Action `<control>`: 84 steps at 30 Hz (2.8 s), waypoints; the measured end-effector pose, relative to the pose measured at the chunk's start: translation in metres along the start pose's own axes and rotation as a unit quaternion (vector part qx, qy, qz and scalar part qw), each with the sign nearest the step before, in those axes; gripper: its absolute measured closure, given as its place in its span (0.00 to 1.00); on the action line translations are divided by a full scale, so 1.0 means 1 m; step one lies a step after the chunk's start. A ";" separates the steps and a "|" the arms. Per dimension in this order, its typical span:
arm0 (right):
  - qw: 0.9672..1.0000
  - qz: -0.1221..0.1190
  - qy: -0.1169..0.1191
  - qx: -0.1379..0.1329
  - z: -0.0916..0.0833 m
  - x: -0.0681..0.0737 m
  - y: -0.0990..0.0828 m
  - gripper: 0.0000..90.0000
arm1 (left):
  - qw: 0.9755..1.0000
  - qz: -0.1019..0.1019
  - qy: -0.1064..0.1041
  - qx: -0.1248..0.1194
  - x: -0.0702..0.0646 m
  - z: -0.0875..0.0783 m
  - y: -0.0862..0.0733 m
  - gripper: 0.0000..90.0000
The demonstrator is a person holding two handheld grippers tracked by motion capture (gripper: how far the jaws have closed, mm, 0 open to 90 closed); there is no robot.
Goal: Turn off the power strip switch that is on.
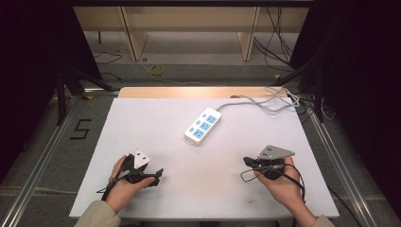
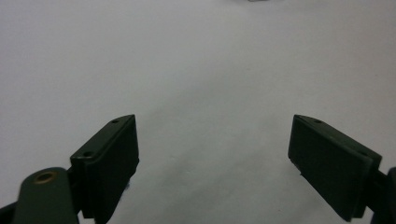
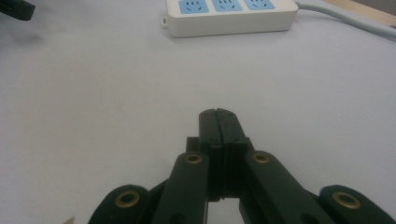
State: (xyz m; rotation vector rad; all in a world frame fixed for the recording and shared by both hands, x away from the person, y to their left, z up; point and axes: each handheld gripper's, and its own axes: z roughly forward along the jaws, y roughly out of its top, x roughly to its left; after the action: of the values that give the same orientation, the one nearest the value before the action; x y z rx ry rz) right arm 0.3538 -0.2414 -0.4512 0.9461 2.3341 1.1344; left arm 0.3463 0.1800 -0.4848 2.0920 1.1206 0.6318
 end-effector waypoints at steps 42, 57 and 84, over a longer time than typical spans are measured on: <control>0.999 0.001 0.004 0.033 0.048 -0.012 0.043 1.00 | 1.000 0.002 0.002 0.001 -0.002 0.000 0.000 0.18; 0.999 -0.006 0.006 0.036 0.068 -0.015 0.066 1.00 | 1.000 0.002 0.004 0.004 -0.001 -0.002 -0.002 0.18; 0.999 -0.011 0.000 0.050 0.104 -0.024 0.099 1.00 | 1.000 0.001 0.004 0.003 -0.002 -0.002 -0.003 0.18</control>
State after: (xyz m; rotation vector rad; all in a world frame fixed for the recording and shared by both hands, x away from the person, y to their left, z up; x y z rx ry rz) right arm 0.4719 -0.1572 -0.4342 0.9515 2.4156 1.0179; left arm 0.3427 0.1802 -0.4860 2.0985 1.1261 0.6388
